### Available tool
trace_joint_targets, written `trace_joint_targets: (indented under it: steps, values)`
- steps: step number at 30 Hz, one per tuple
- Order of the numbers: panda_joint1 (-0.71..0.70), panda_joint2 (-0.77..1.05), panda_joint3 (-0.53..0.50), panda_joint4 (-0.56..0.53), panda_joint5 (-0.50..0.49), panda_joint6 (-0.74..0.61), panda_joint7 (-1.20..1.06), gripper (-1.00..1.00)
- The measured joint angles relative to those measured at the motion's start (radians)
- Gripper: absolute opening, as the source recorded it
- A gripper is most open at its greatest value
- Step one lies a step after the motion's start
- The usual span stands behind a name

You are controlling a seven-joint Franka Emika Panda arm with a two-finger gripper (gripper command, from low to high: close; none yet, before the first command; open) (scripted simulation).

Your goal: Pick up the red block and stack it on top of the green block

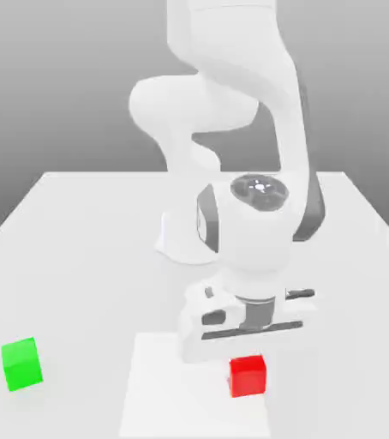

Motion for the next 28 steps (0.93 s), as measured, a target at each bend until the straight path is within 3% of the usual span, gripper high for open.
trace_joint_targets:
  steps: [5,15,21,22,28]
  values:
    - [-0.042,-0.139,-0.019,-0.009,0.027,-0.131,-0.043,-1.00]
    - [-0.461,-0.144,-0.246,0.116,0.070,-0.264,-0.314,-1.00]
    - [-0.544,0.008,-0.225,0.146,0.151,-0.145,-0.415,-1.00]
    - [-0.550,0.029,-0.218,0.147,0.161,-0.126,-0.421,1.00]
    - [-0.553,0.039,-0.214,0.148,0.166,-0.116,-0.426,1.00]
